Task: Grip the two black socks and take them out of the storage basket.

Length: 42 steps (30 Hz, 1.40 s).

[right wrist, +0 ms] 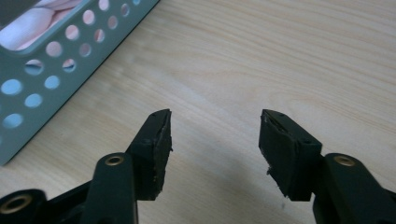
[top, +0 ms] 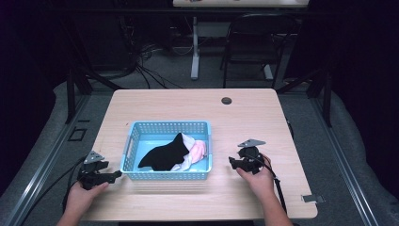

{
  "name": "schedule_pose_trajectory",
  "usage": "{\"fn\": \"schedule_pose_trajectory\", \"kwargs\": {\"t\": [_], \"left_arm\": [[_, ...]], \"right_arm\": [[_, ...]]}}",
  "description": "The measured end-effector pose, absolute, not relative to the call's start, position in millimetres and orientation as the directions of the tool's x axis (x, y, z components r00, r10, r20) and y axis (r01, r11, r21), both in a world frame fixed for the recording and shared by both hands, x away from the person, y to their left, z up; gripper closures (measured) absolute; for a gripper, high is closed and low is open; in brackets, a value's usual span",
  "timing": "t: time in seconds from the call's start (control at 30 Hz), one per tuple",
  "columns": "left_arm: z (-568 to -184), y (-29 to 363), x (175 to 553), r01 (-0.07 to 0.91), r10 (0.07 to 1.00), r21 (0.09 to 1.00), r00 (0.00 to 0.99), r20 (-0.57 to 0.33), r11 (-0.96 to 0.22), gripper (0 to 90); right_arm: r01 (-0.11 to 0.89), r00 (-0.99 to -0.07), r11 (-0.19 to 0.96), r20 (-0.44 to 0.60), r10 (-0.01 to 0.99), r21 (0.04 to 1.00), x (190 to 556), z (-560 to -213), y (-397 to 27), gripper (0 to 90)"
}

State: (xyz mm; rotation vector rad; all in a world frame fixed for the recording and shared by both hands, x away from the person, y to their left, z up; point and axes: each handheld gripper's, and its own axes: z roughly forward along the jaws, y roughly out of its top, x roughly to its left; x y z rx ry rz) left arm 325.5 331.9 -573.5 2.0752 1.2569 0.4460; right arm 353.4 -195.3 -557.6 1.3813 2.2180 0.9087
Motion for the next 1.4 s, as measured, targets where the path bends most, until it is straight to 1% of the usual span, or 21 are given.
{"fn": "schedule_pose_trajectory", "kwargs": {"t": [0.17,0.2,0.33,0.37,0.43,0.47,0.57,0.67,0.73,0.77,0.8,0.83,0.87,0.97,1.03,1.07,1.1,1.2,1.33,1.4], "left_arm": [[-573.7,331.8,325.6,0.652,0.875,0.687,0.482,-0.047,-0.321,25.9],[-573.6,331.3,324.9,0.651,0.875,0.687,0.482,-0.045,-0.323,25.9],[-573.2,331.1,324.1,0.650,0.875,0.688,0.482,-0.045,-0.322,25.9],[-572.9,331.3,323.7,0.649,0.874,0.687,0.485,-0.042,-0.327,25.9],[-572.1,331.8,322.0,0.645,0.874,0.693,0.483,-0.045,-0.321,25.9],[-571.6,332.0,321.1,0.647,0.874,0.691,0.484,-0.047,-0.322,25.9],[-571.2,331.3,320.4,0.646,0.872,0.693,0.487,-0.052,-0.320,25.9],[-571.1,329.8,321.2,0.640,0.869,0.695,0.493,-0.046,-0.327,25.9],[-571.7,328.7,321.2,0.643,0.869,0.693,0.493,-0.048,-0.326,25.9],[-571.7,328.7,321.2,0.643,0.869,0.693,0.493,-0.048,-0.326,25.9],[-571.7,328.7,321.2,0.643,0.869,0.693,0.493,-0.048,-0.326,25.9],[-571.5,328.7,321.2,0.642,0.869,0.693,0.493,-0.048,-0.327,25.9],[-570.8,329.1,321.5,0.639,0.867,0.694,0.497,-0.043,-0.331,25.9],[-570.5,329.7,321.6,0.638,0.868,0.699,0.494,-0.050,-0.323,25.9],[-570.7,330.0,322.0,0.639,0.868,0.698,0.494,-0.052,-0.323,25.9],[-570.7,330.0,322.0,0.639,0.868,0.698,0.494,-0.052,-0.323,25.9],[-570.6,329.1,322.1,0.636,0.866,0.701,0.497,-0.051,-0.324,25.9],[-569.8,328.1,321.7,0.633,0.863,0.701,0.503,-0.049,-0.330,25.9],[-568.7,327.4,321.6,0.630,0.862,0.703,0.505,-0.047,-0.331,25.9],[-568.8,327.8,322.0,0.630,0.862,0.702,0.505,-0.047,-0.331,25.9]], "right_arm": [[0.655,-0.440,0.303,0.023,0.898,0.692,354.5,-559.5,-199.7,46.5],[0.648,-0.431,0.304,0.007,0.902,0.698,353.3,-561.0,-199.8,46.6],[0.665,-0.441,0.321,0.008,0.898,0.674,352.2,-562.2,-196.0,46.2],[0.669,-0.441,0.328,0.000,0.898,0.667,351.7,-562.2,-193.9,47.7],[0.683,-0.443,0.322,0.022,0.896,0.655,351.7,-561.8,-190.7,47.5],[0.687,-0.426,0.294,0.041,0.904,0.664,350.0,-561.1,-189.4,47.5],[0.685,-0.418,0.286,0.040,0.908,0.670,348.5,-559.7,-189.3,49.8],[0.706,-0.424,0.275,0.079,0.902,0.653,346.5,-557.5,-189.9,51.6],[0.727,-0.446,0.272,0.132,0.885,0.630,346.4,-554.5,-188.3,50.0],[0.727,-0.446,0.272,0.132,0.885,0.630,346.4,-554.5,-188.3,50.0],[0.726,-0.464,0.291,0.131,0.876,0.623,345.5,-548.2,-184.5,53.2],[0.726,-0.464,0.291,0.131,0.876,0.623,345.5,-548.2,-184.5,53.2],[0.705,-0.478,0.303,0.112,0.871,0.642,345.1,-537.5,-180.1,54.6],[0.699,-0.486,0.302,0.121,0.865,0.649,346.5,-527.3,-177.0,54.5],[0.693,-0.503,0.313,0.125,0.855,0.650,350.6,-508.3,-171.3,54.2],[0.693,-0.503,0.313,0.125,0.855,0.650,350.6,-508.3,-171.3,54.2],[0.679,-0.516,0.319,0.121,0.848,0.661,353.0,-494.7,-166.2,54.2],[0.672,-0.535,0.326,0.132,0.835,0.665,355.7,-482.5,-161.4,53.9],[0.671,-0.552,0.381,0.086,0.830,0.636,361.0,-462.3,-150.8,53.9],[0.661,-0.571,0.425,0.046,0.820,0.619,365.5,-452.5,-143.5,54.7]]}}
